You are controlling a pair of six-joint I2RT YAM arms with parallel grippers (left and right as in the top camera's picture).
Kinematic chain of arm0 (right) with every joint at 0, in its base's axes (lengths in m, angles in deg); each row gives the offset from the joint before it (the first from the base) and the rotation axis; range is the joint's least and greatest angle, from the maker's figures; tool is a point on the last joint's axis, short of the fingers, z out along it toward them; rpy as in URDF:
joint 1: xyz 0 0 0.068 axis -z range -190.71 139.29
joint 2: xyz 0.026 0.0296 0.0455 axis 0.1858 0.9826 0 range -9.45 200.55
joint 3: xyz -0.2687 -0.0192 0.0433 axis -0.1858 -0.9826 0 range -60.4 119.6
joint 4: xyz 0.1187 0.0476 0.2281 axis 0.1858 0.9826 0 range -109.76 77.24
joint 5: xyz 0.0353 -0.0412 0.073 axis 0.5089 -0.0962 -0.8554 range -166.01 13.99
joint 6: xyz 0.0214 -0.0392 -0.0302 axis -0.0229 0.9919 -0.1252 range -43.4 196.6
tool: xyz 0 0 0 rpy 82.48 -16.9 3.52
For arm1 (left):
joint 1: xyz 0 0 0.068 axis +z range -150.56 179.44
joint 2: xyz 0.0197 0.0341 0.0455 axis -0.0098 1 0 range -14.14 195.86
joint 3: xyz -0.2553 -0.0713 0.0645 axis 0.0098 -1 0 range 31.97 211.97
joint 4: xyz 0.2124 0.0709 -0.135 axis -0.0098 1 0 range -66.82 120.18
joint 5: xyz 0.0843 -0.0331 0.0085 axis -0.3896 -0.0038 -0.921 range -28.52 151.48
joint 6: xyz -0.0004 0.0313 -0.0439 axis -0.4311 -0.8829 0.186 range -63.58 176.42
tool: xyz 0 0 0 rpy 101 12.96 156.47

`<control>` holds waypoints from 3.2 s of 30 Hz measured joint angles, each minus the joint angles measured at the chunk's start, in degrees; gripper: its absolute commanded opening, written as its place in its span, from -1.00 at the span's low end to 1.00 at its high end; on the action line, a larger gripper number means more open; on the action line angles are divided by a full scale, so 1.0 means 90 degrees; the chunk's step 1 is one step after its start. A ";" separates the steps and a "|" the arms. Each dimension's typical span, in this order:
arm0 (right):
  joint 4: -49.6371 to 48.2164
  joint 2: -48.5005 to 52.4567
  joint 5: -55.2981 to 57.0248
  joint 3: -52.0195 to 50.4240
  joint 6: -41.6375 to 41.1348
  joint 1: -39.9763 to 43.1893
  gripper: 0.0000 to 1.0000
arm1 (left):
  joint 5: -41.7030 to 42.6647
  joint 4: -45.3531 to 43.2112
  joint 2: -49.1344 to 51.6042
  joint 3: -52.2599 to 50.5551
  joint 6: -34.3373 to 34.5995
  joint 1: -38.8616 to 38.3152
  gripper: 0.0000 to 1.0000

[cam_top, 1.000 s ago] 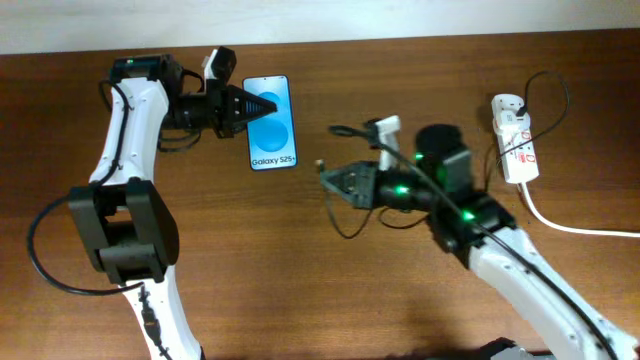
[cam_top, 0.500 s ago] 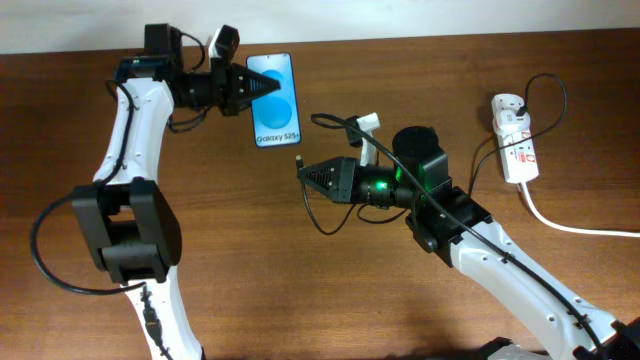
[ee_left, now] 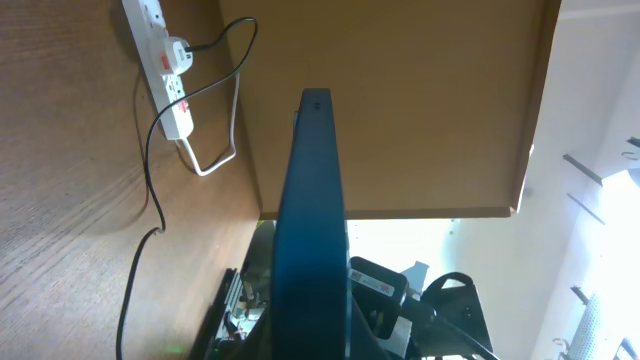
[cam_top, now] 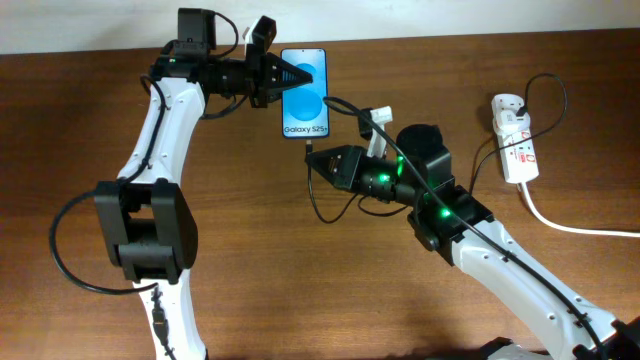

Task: Plug charger to phone and switch on socket

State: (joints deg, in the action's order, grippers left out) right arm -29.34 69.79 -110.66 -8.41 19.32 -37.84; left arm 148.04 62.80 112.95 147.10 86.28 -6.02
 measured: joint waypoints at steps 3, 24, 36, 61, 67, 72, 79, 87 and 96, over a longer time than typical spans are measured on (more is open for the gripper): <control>-0.0034 0.0000 0.0022 0.0000 0.0000 0.0000 -0.92 | 0.0000 0.0000 0.0000 0.0000 0.0000 0.0000 -1.00; -0.0406 0.0168 0.0350 -0.0002 -0.0831 0.0000 -0.92 | -0.0073 -0.0869 0.0000 -0.0007 0.0814 -0.0024 -1.00; -0.0478 0.0168 0.0253 -0.0005 -0.0828 0.0000 -0.92 | -0.0216 -0.1003 0.0000 -0.0007 0.0838 -0.0107 -1.00; -0.0306 0.0168 -0.0277 -0.0005 -0.0418 0.0209 -0.92 | -0.0216 -0.1003 0.0000 -0.0007 0.0835 -0.0107 -1.00; -0.0350 0.0168 -0.0253 -0.0005 -0.0415 0.0209 -0.92 | -0.0187 -0.1003 0.0000 -0.0007 0.0835 -0.0107 -1.00; -0.0476 0.0168 -0.0250 -0.0005 -0.0413 0.0209 -0.92 | -0.0163 -0.1003 0.0000 -0.0007 0.0835 -0.0107 -1.00; -0.0491 0.0335 -0.0330 -0.0005 -0.0413 0.0209 -0.92 | -0.0163 -0.1003 0.0000 -0.0007 0.0835 -0.0107 -1.00; -0.0665 0.0340 -0.0670 -0.0005 -0.0277 0.0401 -0.92 | -0.0138 -0.1003 0.0000 -0.0007 0.0835 -0.0109 -1.00; -0.0685 0.0384 -0.0738 -0.0005 -0.0274 0.0401 -0.92 | -0.0138 -0.1003 0.0000 -0.0007 0.0835 -0.0107 -1.00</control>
State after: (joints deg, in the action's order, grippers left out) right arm -35.51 73.25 -117.31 -8.46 16.85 -34.24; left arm 146.80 53.77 112.95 147.04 93.80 -6.98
